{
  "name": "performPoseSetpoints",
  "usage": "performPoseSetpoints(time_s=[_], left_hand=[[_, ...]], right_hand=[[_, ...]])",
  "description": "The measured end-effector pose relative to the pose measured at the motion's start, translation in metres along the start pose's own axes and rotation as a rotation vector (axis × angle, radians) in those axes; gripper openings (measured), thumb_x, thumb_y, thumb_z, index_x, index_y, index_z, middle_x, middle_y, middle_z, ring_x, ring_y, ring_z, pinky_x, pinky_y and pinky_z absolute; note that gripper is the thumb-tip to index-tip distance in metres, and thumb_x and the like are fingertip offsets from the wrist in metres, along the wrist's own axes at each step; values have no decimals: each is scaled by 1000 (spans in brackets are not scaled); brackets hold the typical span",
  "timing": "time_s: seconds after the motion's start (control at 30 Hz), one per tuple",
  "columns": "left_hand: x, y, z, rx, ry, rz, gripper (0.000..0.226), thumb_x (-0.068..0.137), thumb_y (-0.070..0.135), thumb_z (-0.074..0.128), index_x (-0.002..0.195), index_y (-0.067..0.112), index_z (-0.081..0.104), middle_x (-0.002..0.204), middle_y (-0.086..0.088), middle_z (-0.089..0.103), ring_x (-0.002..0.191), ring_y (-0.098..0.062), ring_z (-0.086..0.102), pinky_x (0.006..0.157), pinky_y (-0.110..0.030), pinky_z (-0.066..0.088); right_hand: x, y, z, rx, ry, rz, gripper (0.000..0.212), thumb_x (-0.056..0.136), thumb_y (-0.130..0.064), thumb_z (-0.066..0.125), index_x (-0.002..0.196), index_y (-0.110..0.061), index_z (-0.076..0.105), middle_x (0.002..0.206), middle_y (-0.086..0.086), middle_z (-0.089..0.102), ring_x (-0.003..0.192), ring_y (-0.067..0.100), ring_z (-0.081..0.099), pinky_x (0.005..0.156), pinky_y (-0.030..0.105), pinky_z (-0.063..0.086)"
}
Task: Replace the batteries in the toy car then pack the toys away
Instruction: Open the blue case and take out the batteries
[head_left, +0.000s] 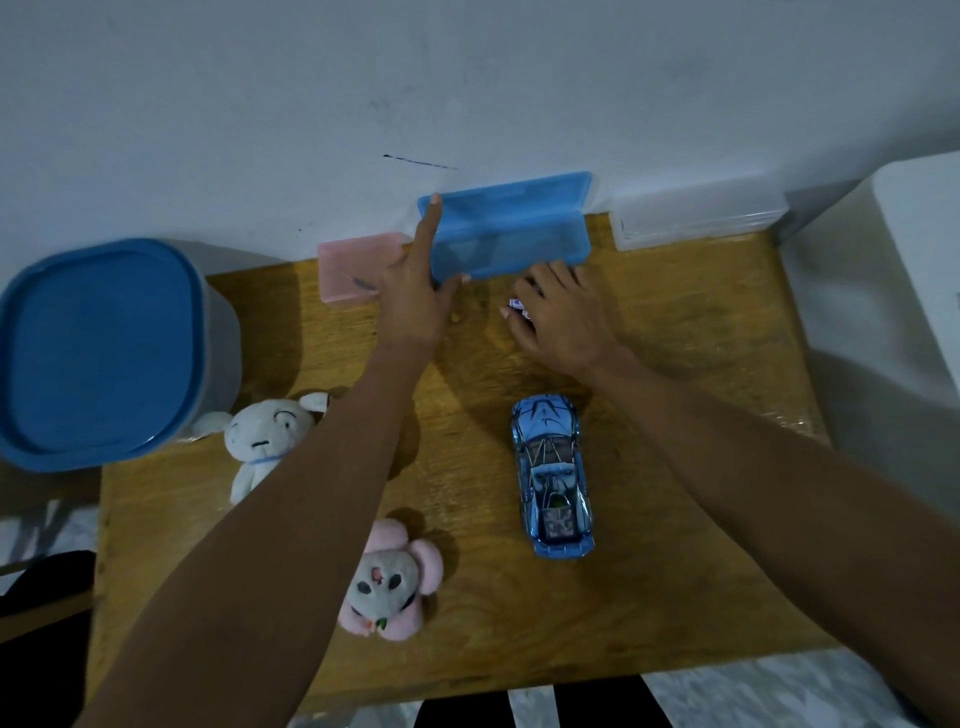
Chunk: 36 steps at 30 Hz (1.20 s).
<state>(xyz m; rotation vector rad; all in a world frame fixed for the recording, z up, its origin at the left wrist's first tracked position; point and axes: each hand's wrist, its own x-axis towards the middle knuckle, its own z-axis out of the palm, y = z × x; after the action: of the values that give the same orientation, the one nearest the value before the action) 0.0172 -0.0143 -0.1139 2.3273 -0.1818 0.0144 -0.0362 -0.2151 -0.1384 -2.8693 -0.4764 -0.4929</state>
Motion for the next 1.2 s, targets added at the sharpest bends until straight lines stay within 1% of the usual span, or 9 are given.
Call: performPoseSetpoints(time_s=[0.2, 0.4, 0.47, 0.57, 0.7, 0.8, 0.93, 1.1, 1.2], left_hand=[[1, -1, 0, 26, 1, -2, 95, 91, 13, 74, 158, 42, 14, 112, -14, 69, 95, -23, 68, 88, -46, 59], [3, 2, -2, -7, -22, -18, 100, 89, 11, 74, 155, 52, 10, 108, -10, 69, 92, -22, 69, 83, -47, 60], [3, 4, -3, -9, -28, -22, 101, 88, 10, 74, 155, 50, 11, 107, -9, 69, 90, -22, 69, 84, -48, 59], [2, 8, -2, -4, -15, -48, 103, 88, 11, 75, 155, 51, 8, 112, -10, 69, 92, -23, 68, 87, -47, 58], [0, 11, -2, -21, -15, -63, 102, 89, 13, 75, 155, 52, 8, 111, -10, 68, 94, -23, 68, 86, -48, 59], [0, 12, -3, -42, -17, -79, 95, 89, 12, 75, 155, 48, 16, 118, -10, 67, 101, -23, 68, 88, -47, 59], [-1, 13, -4, -3, 2, -49, 73, 91, 5, 69, 149, 34, 35, 121, -12, 67, 107, -26, 66, 87, -50, 60], [-5, 8, -2, 50, 19, 16, 58, 93, 2, 66, 145, 21, 51, 122, -13, 65, 103, -25, 64, 94, -45, 57], [-7, 7, -2, 27, 2, 44, 56, 94, 13, 68, 147, 20, 52, 121, -13, 66, 100, -23, 63, 93, -39, 56]], right_hand=[[-1, 0, -1, 73, 10, -41, 24, 97, -29, 56, 101, -9, 68, 103, 9, 65, 97, 27, 59, 81, 38, 43], [9, 6, -20, 96, -12, -92, 32, 97, -38, 58, 107, -9, 69, 107, 9, 64, 101, 25, 58, 85, 36, 44], [22, 9, -30, 125, 55, -47, 31, 98, -34, 57, 111, -9, 69, 107, 9, 65, 101, 26, 59, 84, 38, 48], [46, 19, -44, 143, 190, 116, 26, 98, -26, 57, 117, -12, 67, 107, 9, 64, 99, 28, 59, 82, 39, 49], [61, 27, -49, 74, 160, 279, 32, 97, -29, 57, 125, -16, 65, 108, 10, 60, 98, 29, 55, 78, 38, 45], [60, 25, -50, 67, 124, 316, 27, 95, -30, 62, 119, -18, 67, 108, 11, 57, 99, 30, 54, 77, 38, 44], [50, 21, -50, 93, 68, 342, 14, 95, -28, 62, 106, -21, 65, 121, 6, 56, 113, 29, 50, 84, 38, 39], [30, 21, -41, 168, -39, 328, 22, 97, -28, 59, 115, -18, 64, 118, 5, 60, 115, 30, 50, 88, 45, 44], [29, 19, -37, 237, -34, 385, 26, 96, -30, 62, 118, -17, 68, 120, 8, 59, 116, 31, 51, 91, 47, 48]])
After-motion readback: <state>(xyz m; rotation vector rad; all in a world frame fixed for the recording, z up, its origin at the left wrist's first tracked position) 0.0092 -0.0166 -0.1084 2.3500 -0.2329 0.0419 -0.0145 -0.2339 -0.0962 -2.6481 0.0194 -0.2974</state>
